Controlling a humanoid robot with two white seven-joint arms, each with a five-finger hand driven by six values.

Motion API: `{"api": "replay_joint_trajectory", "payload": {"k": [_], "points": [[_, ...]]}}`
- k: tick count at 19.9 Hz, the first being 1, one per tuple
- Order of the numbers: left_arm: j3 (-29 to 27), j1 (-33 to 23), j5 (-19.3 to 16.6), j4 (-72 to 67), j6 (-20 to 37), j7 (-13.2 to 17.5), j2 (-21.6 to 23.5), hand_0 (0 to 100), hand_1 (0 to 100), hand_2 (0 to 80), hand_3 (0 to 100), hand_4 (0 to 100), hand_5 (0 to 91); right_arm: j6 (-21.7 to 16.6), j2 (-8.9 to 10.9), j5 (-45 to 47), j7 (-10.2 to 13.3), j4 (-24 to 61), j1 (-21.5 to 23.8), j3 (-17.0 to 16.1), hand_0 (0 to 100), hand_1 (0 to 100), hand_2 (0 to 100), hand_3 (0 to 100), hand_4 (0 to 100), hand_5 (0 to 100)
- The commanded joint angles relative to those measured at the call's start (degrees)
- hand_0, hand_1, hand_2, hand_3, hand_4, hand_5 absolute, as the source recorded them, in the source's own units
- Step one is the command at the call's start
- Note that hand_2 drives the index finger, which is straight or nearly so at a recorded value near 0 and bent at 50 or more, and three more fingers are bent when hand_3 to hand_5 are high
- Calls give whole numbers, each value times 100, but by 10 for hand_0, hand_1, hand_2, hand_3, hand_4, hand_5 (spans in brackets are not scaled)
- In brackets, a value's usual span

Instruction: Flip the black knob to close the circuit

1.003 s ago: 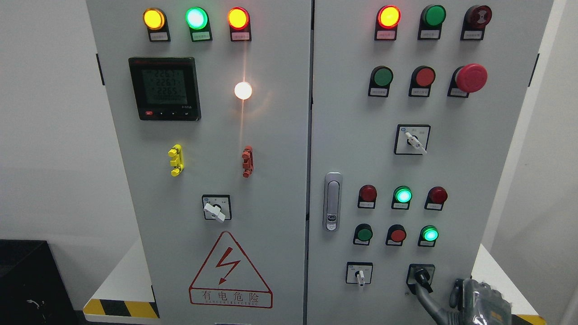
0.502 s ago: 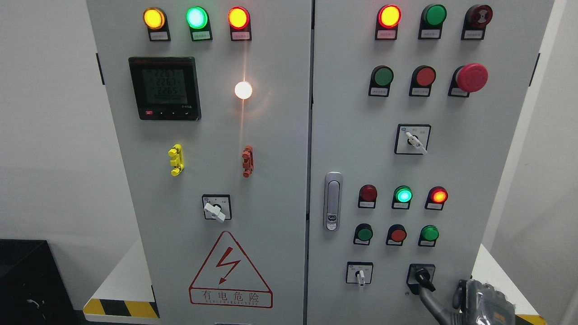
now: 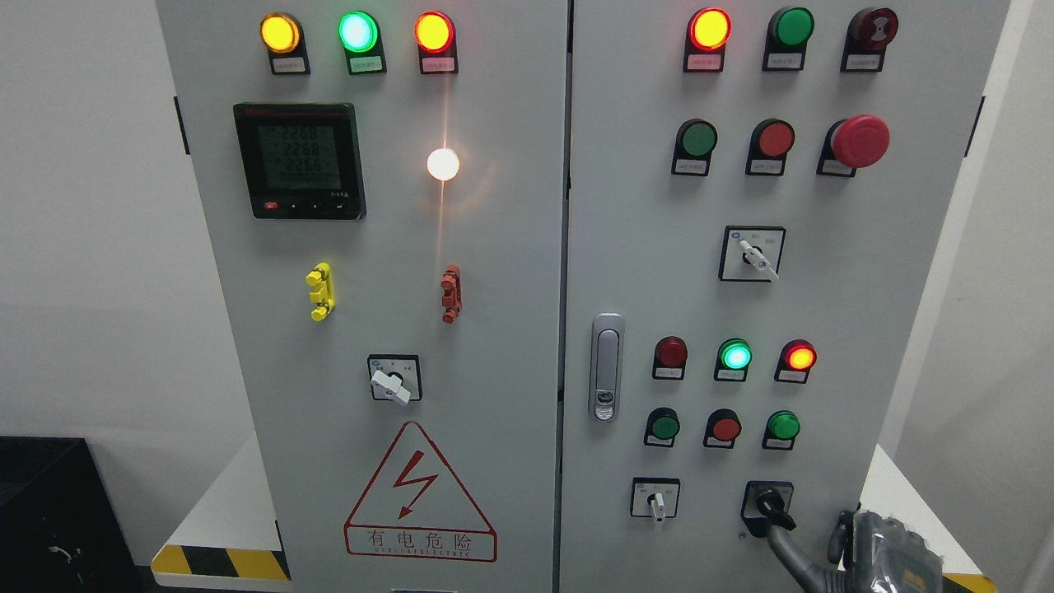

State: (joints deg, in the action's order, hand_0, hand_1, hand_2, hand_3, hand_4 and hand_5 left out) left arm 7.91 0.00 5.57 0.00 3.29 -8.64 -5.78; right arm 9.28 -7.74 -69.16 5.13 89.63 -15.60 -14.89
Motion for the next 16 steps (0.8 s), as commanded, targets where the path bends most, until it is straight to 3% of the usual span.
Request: {"api": "replay_joint_trajectory", "payload": {"k": [1, 16], "points": [[0, -132, 5, 176, -3, 3, 6, 120, 556, 0, 0, 0, 0, -23, 0, 8, 15, 20, -4, -14, 0, 152, 893, 995, 891, 960], [0, -132, 5, 167, -3, 3, -2, 120, 556, 0, 0, 0, 0, -120, 9, 43, 6, 2, 31, 144, 0, 150, 894, 996, 891, 960]]}}
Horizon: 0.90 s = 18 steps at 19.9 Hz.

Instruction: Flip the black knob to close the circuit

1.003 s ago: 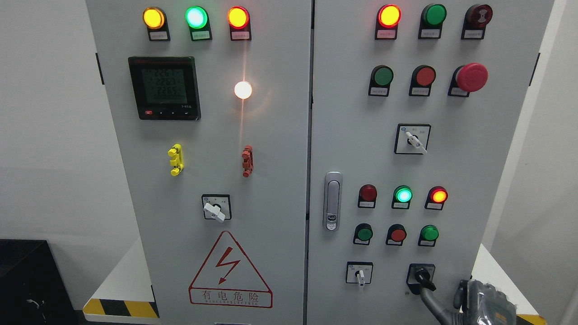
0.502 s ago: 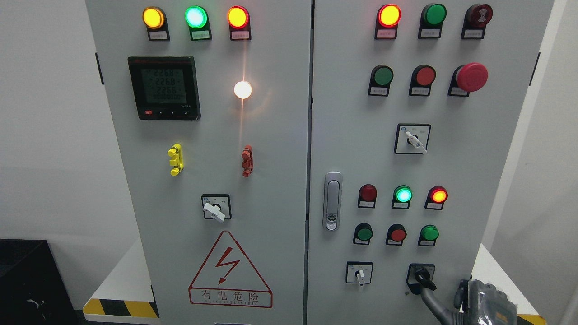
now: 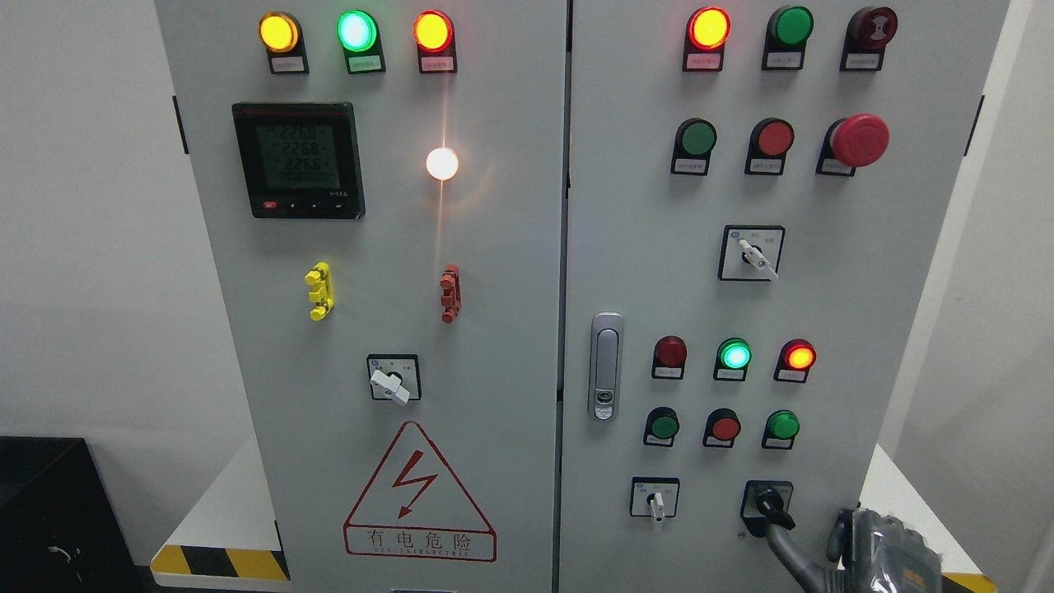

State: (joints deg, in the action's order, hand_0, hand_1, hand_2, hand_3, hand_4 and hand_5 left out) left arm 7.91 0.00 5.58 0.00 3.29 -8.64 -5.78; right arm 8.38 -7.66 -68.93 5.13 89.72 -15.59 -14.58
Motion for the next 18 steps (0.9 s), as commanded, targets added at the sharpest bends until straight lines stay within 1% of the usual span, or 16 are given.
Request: {"api": "replay_joint_trajectory", "payload": {"k": [1, 11, 18], "points": [[0, -132, -4, 176, -4, 3, -2, 120, 556, 0, 0, 0, 0, -29, 1, 28, -3, -7, 38, 157, 0, 150, 894, 996, 891, 960], [0, -132, 5, 176, -4, 3, 7, 120, 556, 0, 0, 0, 0, -73, -8, 37, -3, 2, 82, 421, 0, 152, 895, 997, 891, 959], [0, -132, -4, 167, -4, 3, -2, 120, 556, 0, 0, 0, 0, -82, -8, 63, -3, 107, 179, 456, 0, 152, 895, 998, 892, 959]]}}
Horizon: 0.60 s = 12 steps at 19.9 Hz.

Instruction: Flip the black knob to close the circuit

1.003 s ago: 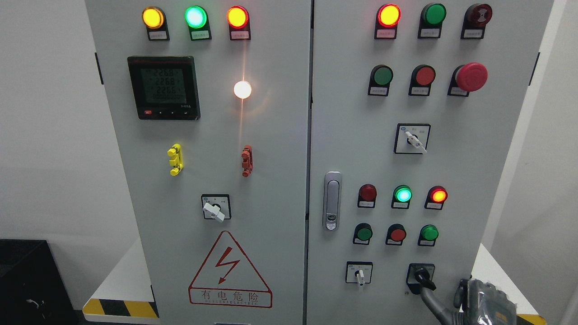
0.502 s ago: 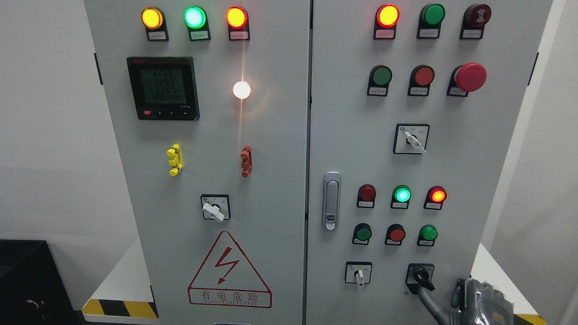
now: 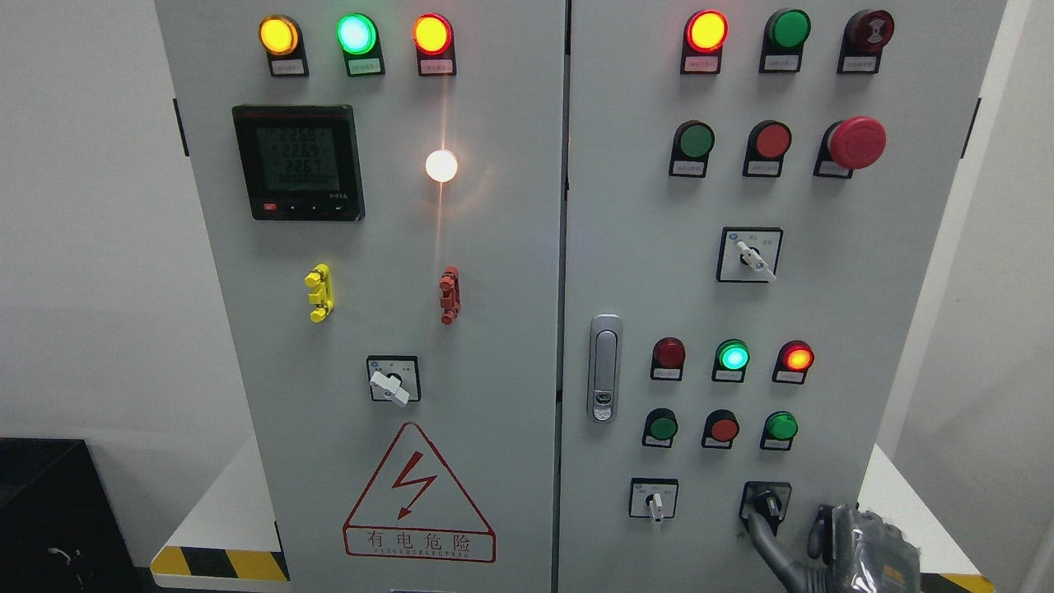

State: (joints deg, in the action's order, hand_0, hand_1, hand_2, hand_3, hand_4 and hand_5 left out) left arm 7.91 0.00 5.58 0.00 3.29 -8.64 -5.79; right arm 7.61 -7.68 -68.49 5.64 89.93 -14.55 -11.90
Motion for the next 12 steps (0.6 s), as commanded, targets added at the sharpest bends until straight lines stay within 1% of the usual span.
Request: {"api": "replay_joint_trajectory", "payload": {"k": [1, 4, 12], "points": [[0, -132, 4, 176, -3, 3, -1, 120, 556, 0, 0, 0, 0, -31, -15, 28, -45, 129, 102, 188, 0, 153, 893, 998, 893, 959], [0, -132, -4, 176, -3, 3, 8, 120, 556, 0, 0, 0, 0, -67, -15, 125, -45, 296, 207, 196, 0, 153, 890, 998, 894, 957], [0, -132, -4, 176, -3, 3, -1, 120, 556, 0, 0, 0, 0, -67, -15, 625, -45, 859, 515, 477, 0, 153, 874, 994, 887, 948]]}}
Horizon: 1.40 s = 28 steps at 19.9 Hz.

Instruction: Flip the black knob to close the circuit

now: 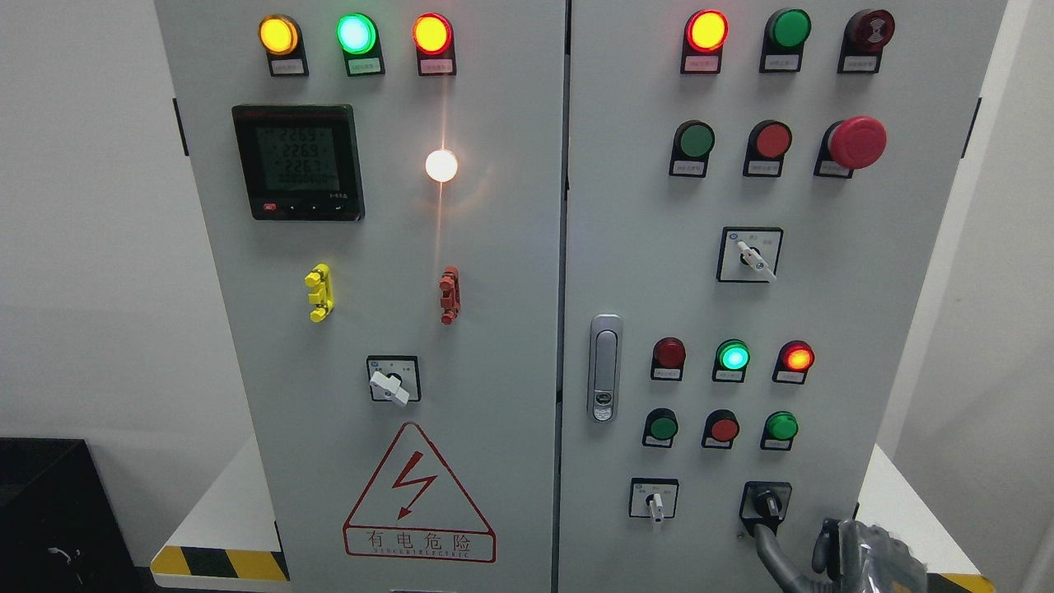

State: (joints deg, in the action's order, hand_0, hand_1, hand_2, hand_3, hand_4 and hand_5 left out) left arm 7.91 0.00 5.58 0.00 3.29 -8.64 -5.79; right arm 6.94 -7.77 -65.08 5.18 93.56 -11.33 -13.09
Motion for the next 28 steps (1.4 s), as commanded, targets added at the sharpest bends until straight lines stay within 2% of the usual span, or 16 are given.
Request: {"api": "replay_joint_trajectory", "payload": {"k": [1, 6, 8, 9, 11, 15, 17, 22, 26, 28], "points": [[0, -132, -4, 167, -3, 3, -1, 120, 556, 0, 0, 0, 0, 0, -5, 355, 0, 558, 236, 623, 0, 153, 866, 993, 880, 942], [0, -132, 5, 176, -3, 3, 8, 120, 556, 0, 0, 0, 0, -193, 4, 802, 18, 804, 500, 755, 0, 161, 800, 982, 844, 886], [0, -132, 5, 167, -3, 3, -1, 120, 556, 0, 0, 0, 0, -342, -5, 1092, 35, 857, 544, 808, 0, 171, 713, 939, 802, 803], [0, -132, 5, 176, -3, 3, 8, 120, 556, 0, 0, 0, 0, -360, 4, 1172, 44, 892, 579, 817, 0, 172, 704, 935, 797, 794], [0, -132, -4, 176, -3, 3, -1, 120, 556, 0, 0, 0, 0, -369, 4, 1278, 44, 980, 649, 835, 0, 163, 635, 859, 761, 731], [0, -132, 5, 167, -3, 3, -1, 120, 556, 0, 0, 0, 0, -352, 4, 1953, 44, 1120, 781, 913, 0, 162, 525, 785, 690, 643], [0, -132, 5, 176, -3, 3, 8, 120, 556, 0, 0, 0, 0, -334, 4, 2313, 44, 1209, 904, 931, 0, 163, 432, 646, 591, 540], [0, -132, 5, 176, -3, 3, -1, 120, 556, 0, 0, 0, 0, -351, 12, 2859, 97, 1411, 1299, 958, 0, 163, 321, 486, 461, 411], [0, -132, 5, 176, -3, 3, -1, 120, 556, 0, 0, 0, 0, -351, 12, 4061, 106, 1709, 1580, 1063, 0, 158, 246, 387, 362, 311], [0, -132, 5, 176, -3, 3, -1, 120, 556, 0, 0, 0, 0, -351, 21, 4799, 106, 1859, 1704, 1072, 0, 122, 207, 341, 316, 246]]}}
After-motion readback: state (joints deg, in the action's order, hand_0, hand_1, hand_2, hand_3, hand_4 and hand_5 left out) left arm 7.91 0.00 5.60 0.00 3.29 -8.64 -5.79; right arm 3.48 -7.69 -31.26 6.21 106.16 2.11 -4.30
